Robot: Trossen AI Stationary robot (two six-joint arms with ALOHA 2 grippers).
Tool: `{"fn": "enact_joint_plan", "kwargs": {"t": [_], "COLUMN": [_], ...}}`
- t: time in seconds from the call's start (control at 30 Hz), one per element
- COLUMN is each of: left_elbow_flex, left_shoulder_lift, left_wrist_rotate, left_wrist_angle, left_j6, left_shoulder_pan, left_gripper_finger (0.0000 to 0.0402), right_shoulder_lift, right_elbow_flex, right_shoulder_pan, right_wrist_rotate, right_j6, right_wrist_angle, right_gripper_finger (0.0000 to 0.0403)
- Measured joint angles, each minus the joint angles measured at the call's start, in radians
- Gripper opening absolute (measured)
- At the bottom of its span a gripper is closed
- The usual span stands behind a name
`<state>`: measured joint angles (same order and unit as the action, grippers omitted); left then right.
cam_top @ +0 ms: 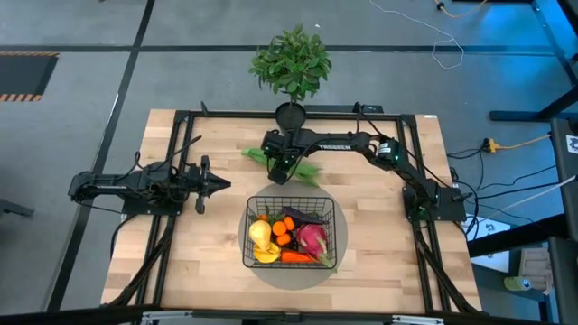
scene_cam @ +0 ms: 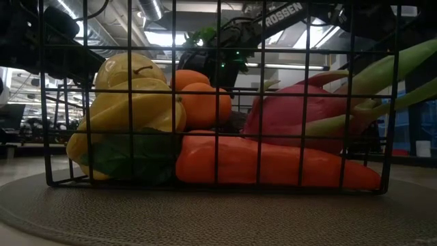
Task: Build produce basket
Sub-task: Put the lettuce into the black wire basket
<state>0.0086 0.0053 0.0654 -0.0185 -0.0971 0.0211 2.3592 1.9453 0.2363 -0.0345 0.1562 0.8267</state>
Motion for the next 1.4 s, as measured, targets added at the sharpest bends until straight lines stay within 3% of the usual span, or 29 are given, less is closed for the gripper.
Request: {"fn": "enact_joint_plan", "kwargs": {"t": [0.1,0.33,0.7,1.03,1.4], "left_elbow_flex": [0.000,0.000,0.000,0.000,0.000], "left_shoulder_lift": [0.000,0.000,0.000,0.000,0.000], "left_wrist_rotate": [0.000,0.000,0.000,0.000,0.000], "left_wrist_angle": [0.000,0.000,0.000,0.000,0.000], "left_j6": [0.000,0.000,0.000,0.000,0.000], "left_shoulder_pan": [0.000,0.000,0.000,0.000,0.000], "left_gripper_finger": [0.0028,0.0030,0.0012,0.0001,0.0020], "right_shoulder_lift": [-0.001,-0.027,-0.040,-0.185,-0.250], "right_elbow_flex": [0.000,0.031,0.416,0.404,0.403], "right_shoulder_pan": [0.000,-0.014,-0.045,-0.069,-0.244], "right_wrist_rotate": [-0.001,-0.096,-0.104,-0.196,-0.189], "right_j6": [-0.010,-0.041,-0.113,-0.052,-0.025], "right_wrist_angle": [-0.002,0.017,0.213,0.346,0.460], "right_gripper_finger": [0.0019,0.0007,0.0004,0.0003,0.0004]}}
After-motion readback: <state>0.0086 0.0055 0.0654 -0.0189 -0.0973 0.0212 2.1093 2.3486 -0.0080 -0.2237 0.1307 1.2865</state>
